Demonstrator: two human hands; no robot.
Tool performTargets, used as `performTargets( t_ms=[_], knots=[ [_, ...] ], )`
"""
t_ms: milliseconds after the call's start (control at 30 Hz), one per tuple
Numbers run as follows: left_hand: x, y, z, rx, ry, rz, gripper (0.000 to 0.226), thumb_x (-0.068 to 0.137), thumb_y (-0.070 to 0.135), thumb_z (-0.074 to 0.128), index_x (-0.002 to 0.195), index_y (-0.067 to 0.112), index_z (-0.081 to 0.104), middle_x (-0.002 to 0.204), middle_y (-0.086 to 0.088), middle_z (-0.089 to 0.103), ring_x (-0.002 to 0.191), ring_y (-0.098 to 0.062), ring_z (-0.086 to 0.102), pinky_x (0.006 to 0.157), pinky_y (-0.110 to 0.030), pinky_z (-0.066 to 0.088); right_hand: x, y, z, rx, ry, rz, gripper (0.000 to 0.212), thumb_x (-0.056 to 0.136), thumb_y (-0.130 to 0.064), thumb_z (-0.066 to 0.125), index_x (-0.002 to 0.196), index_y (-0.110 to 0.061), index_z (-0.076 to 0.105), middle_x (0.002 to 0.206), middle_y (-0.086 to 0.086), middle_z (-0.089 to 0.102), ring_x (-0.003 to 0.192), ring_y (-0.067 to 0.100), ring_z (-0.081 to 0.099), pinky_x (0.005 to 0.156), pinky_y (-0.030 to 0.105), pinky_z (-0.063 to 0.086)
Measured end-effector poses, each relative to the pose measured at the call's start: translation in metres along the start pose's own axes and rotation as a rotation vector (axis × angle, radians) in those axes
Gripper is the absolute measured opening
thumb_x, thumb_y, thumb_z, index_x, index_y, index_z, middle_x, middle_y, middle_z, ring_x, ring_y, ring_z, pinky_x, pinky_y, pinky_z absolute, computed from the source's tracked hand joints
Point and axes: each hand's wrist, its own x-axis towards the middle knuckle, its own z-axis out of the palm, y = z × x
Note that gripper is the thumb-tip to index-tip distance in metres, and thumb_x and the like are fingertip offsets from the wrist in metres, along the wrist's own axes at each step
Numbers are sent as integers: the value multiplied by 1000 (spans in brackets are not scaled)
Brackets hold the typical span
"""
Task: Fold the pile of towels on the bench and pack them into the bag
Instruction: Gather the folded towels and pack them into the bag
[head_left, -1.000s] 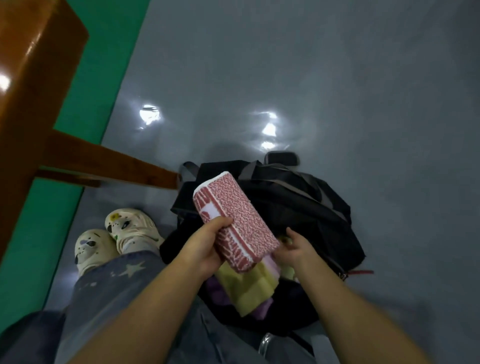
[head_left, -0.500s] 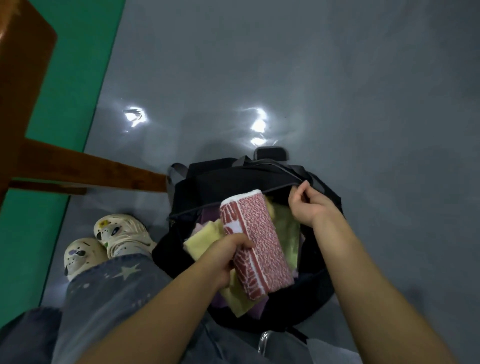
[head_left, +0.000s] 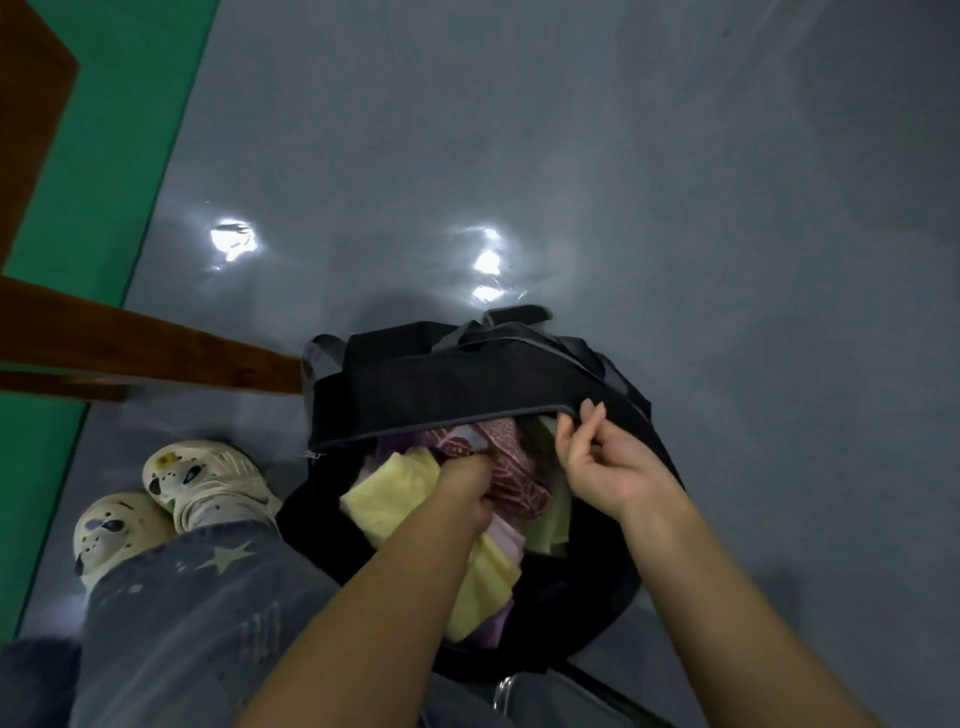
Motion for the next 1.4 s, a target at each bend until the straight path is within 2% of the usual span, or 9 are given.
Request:
performTargets(
  t_ms=[67, 233, 367, 500, 633, 733, 867, 1033, 1400],
  knots=[
    [-9, 4, -1, -11, 38, 18, 29, 95, -6, 37, 115, -3, 59, 96, -23, 69, 70, -22, 64, 69, -31, 54, 3, 4, -9, -31, 39, -11, 19, 82, -3, 67, 68, 10, 64, 83, 22, 57, 90, 25, 59, 39, 20, 50],
    [-32, 30, -14, -159, -1, 32, 16, 91, -3, 40, 82, 4, 52, 79, -10, 52, 74, -21, 50, 71, -30, 45, 13, 9, -27, -108, 82, -38, 12, 81, -3, 68, 77, 8, 64, 94, 20, 60, 92, 28, 60, 44, 19, 53],
    [-37, 33, -14, -261, -32, 37, 18, 97, 8, 47, 112, 5, 56, 112, -11, 59, 101, -26, 58, 89, -37, 41, 24, 6, -47, -202, 67, -90, 5, 86, -1, 63, 87, 4, 63, 97, 17, 60, 106, 22, 60, 45, 22, 55],
    [-32, 29, -8, -370, 15, 44, 38, 101, 9, 44, 139, 5, 44, 138, -14, 52, 128, -30, 49, 91, -40, 44, 27, -13, -84, -552, 55, -137, 8, 90, 0, 57, 90, 6, 62, 81, 17, 69, 66, 21, 71, 51, 24, 57],
    [-37, 31, -8, -377, 24, 70, 40, 101, 5, 43, 141, 4, 41, 142, -14, 48, 133, -30, 44, 104, -40, 39, 45, -66, -135, -1066, 374, -576, 18, 88, 5, 57, 81, -11, 52, 80, 15, 63, 67, 20, 60, 60, 30, 54],
    [-46, 32, -9, -376, 24, 76, 39, 100, 4, 44, 139, 3, 42, 141, -12, 49, 132, -28, 45, 99, -38, 42, 66, -101, -170, -1383, 659, -755, 20, 85, 4, 55, 95, -13, 54, 106, 18, 62, 86, 31, 58, 82, 45, 49],
    [-55, 36, -13, -391, 45, 95, 31, 99, 4, 47, 130, 2, 50, 136, -7, 54, 129, -25, 49, 93, -36, 44, 79, -102, -183, -1606, 523, -688, 61, 86, 8, 53, 142, -11, 38, 129, 14, 54, 118, 35, 53, 101, 42, 44],
    [-65, 38, -20, -406, 36, 73, 12, 99, 6, 48, 88, 3, 53, 96, -7, 61, 126, -23, 52, 88, -34, 46, 84, -99, -179, -1695, 448, -612, 48, 92, -8, 56, 139, -6, 44, 131, 18, 56, 118, 36, 53, 99, 38, 43],
    [-65, 40, -31, -426, 23, 115, 7, 99, 7, 50, 97, 4, 55, 114, -10, 61, 125, -25, 54, 86, -35, 48, 77, -125, -171, -2155, 559, -622, 40, 97, -5, 41, 134, 7, 42, 130, 26, 54, 118, 40, 51, 98, 40, 39]
  ],
)
